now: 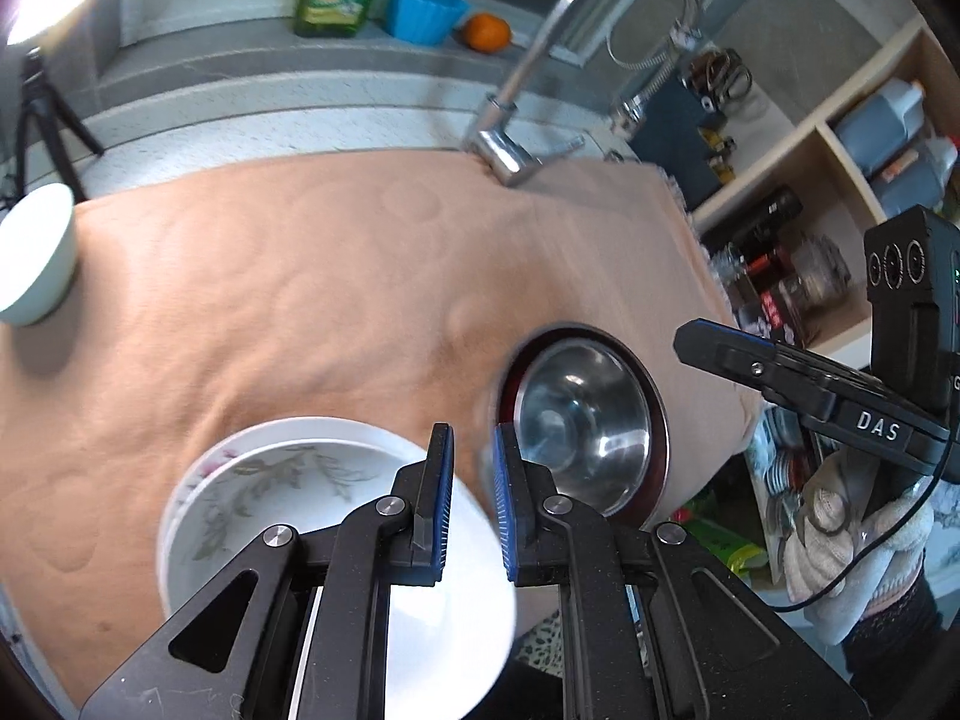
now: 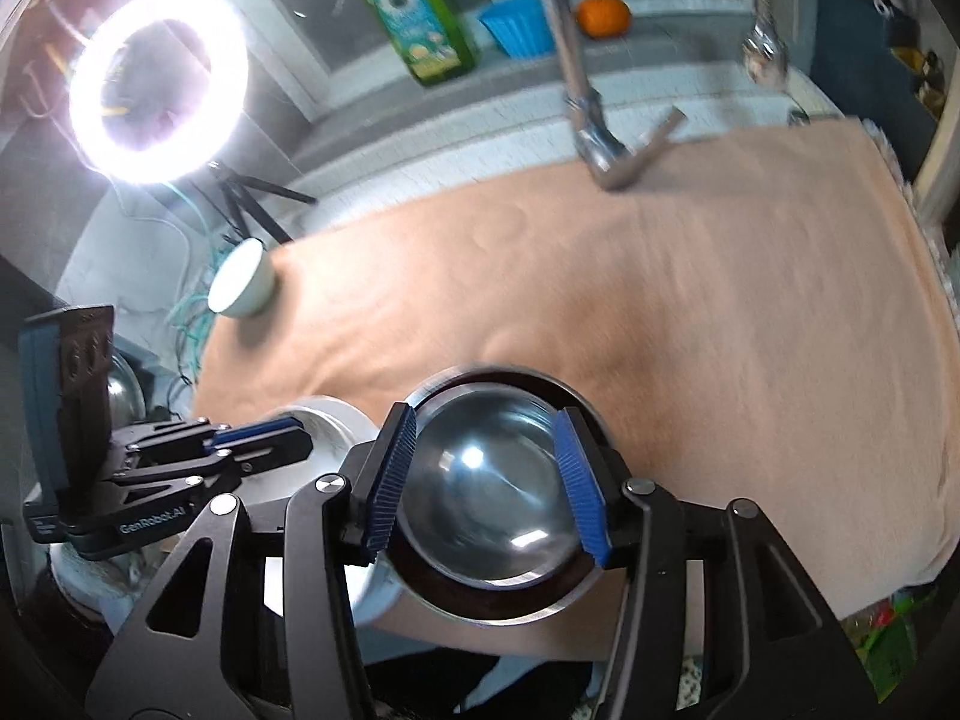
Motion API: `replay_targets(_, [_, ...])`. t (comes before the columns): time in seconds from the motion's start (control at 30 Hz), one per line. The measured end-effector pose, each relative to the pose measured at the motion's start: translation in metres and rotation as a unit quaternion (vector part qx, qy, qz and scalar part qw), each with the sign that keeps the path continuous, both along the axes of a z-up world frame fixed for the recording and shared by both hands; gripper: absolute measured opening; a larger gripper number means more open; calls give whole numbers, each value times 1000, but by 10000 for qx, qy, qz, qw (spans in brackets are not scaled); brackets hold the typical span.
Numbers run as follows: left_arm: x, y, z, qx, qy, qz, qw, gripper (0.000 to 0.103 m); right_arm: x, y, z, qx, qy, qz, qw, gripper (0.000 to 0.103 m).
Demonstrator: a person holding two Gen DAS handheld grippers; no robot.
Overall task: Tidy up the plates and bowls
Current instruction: 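Open the right gripper to release the red-bottomed bowl, then move the right gripper to the pale blue bowl rim and close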
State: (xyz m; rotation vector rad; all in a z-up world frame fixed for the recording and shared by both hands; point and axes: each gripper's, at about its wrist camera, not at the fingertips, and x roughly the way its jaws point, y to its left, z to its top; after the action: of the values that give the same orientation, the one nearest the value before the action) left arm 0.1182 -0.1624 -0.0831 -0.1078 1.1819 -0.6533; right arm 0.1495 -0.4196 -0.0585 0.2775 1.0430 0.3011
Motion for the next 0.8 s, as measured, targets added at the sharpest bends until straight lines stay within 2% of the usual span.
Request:
replay_targets(0.4, [7, 85, 17, -227, -273, 845, 9958, 12, 17, 79, 32, 277, -438, 512, 9973, 50])
replay_targets(0.8, [26, 181, 22, -344, -456, 1943, 9793, 12, 52, 158, 46, 306, -704, 980, 9922, 50])
